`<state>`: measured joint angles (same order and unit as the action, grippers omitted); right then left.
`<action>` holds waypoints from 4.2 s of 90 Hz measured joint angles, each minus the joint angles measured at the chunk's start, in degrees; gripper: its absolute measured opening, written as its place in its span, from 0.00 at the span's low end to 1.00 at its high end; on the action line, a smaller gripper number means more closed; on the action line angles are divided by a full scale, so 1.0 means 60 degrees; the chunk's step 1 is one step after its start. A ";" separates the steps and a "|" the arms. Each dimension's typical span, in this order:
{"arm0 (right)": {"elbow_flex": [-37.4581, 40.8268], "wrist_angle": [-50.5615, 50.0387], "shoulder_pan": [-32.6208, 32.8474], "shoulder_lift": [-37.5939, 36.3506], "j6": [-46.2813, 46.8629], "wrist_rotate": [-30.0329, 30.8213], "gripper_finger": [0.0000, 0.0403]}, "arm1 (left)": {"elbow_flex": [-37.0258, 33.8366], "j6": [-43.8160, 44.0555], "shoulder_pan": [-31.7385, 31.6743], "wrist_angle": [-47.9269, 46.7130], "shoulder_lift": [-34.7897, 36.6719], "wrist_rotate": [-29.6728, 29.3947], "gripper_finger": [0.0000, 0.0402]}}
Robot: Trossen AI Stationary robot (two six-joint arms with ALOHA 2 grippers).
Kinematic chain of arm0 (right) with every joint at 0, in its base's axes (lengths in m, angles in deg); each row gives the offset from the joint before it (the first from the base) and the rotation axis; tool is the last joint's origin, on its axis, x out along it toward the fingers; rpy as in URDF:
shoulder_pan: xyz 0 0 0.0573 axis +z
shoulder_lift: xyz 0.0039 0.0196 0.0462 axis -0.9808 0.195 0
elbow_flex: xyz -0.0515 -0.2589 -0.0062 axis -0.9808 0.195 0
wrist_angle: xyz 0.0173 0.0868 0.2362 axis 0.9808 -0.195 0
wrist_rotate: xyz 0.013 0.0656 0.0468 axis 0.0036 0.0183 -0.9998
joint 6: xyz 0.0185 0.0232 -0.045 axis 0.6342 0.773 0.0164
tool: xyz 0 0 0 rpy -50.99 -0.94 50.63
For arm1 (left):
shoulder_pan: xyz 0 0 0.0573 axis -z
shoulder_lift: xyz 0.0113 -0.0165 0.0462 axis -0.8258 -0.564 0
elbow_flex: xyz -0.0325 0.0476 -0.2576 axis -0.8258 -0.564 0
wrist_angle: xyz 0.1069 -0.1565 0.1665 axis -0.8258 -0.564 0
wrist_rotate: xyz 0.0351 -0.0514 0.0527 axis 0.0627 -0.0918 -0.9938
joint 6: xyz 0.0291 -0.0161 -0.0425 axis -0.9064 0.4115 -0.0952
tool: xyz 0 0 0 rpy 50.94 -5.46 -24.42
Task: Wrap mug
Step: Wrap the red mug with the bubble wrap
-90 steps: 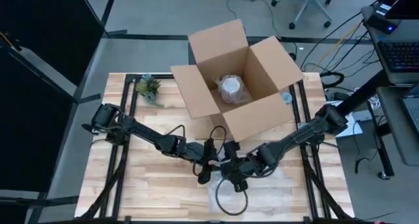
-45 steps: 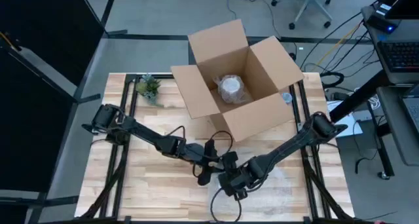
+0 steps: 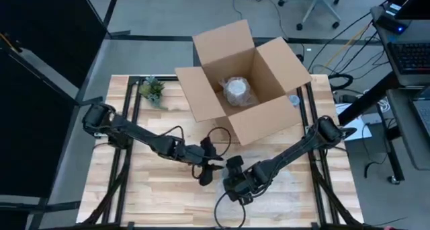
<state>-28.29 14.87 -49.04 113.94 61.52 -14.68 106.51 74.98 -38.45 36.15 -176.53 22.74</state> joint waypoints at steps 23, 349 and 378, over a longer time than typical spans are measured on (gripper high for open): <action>0.0011 0.0090 -0.0004 0.0000 -0.0047 -0.0058 0.56 | 0.0059 0.0739 0.0029 0.1083 -0.1416 0.0057 0.35; 0.0488 -0.0023 -0.0058 -0.1654 0.0769 0.0044 0.56 | 0.1636 -0.0543 0.0339 -0.1532 -0.1435 -0.0416 0.35; 0.0484 -0.1031 -0.0161 -0.1992 0.0934 0.0297 0.56 | 0.1617 -0.0535 0.0339 -0.1529 -0.1441 -0.0416 0.35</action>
<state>-25.38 8.68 -50.01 101.98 67.13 -12.90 116.21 71.77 -36.42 26.98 -185.17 20.24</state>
